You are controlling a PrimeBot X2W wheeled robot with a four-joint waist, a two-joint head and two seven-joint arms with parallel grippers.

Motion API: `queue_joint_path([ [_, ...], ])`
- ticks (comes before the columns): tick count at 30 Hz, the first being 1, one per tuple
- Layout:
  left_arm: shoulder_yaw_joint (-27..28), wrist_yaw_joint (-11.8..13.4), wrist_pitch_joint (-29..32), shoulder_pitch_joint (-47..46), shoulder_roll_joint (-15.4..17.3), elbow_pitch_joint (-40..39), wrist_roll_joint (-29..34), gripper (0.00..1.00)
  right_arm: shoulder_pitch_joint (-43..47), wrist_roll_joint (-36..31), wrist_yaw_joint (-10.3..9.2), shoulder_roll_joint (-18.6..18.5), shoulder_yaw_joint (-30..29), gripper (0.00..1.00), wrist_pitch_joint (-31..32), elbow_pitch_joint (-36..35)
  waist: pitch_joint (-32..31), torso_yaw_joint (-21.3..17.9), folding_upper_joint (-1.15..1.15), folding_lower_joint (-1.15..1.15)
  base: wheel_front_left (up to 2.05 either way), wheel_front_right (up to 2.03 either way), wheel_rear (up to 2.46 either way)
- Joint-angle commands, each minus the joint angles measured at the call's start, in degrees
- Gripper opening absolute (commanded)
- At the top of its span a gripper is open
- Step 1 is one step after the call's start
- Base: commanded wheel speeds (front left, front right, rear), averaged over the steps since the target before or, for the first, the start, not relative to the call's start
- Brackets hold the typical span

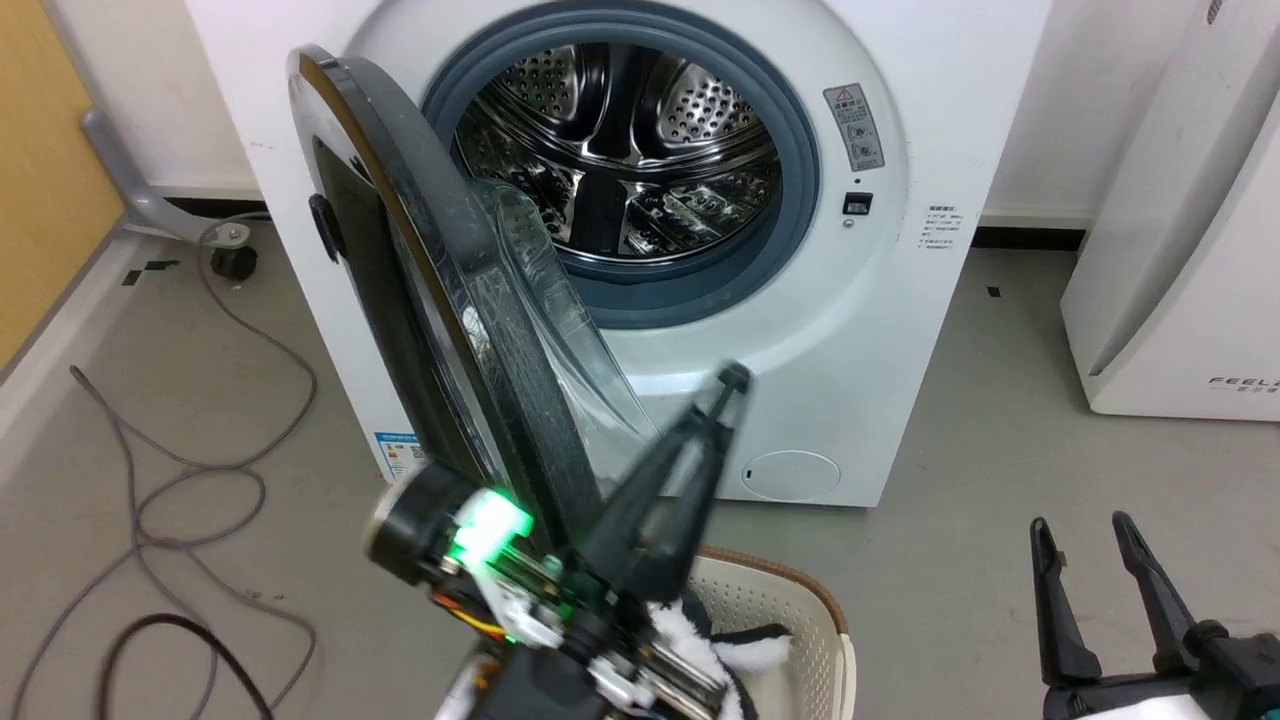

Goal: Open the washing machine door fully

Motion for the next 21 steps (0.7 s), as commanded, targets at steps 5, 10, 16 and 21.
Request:
queue_joint_path([
  [5, -4.63, -1.19, -0.24, 2.16, 0.37, 2.00, -0.28, 0.00, 1.21, 0.60, 0.05, 0.26, -0.16, 1.00, -0.25, -0.47, -0.06, 0.57, 0.00, 0.00, 0.00, 0.00, 0.00],
  [10, -8.97, -1.47, -0.24, 4.38, 0.64, 5.51, -0.39, 0.00, 1.07, 0.49, 0.05, 0.26, -0.15, 1.00, -0.25, -0.60, 0.10, 1.22, 0.00, 0.00, 0.00, 0.00, 0.00],
  [16, -11.97, -1.35, -0.24, 6.47, 1.47, 10.48, -0.87, 0.00, 1.06, 0.56, 0.05, 0.26, -0.15, 1.00, -0.25, -0.35, 0.38, 1.78, 0.00, 0.00, 0.00, 0.00, 0.00],
  [21, -11.78, -0.04, -0.24, 7.48, 1.86, 15.28, -1.86, 0.00, 0.96, 0.58, 0.05, 0.26, -0.12, 1.00, -0.25, -0.04, 0.58, 1.96, 0.00, 0.00, 0.00, 0.00, 0.00],
])
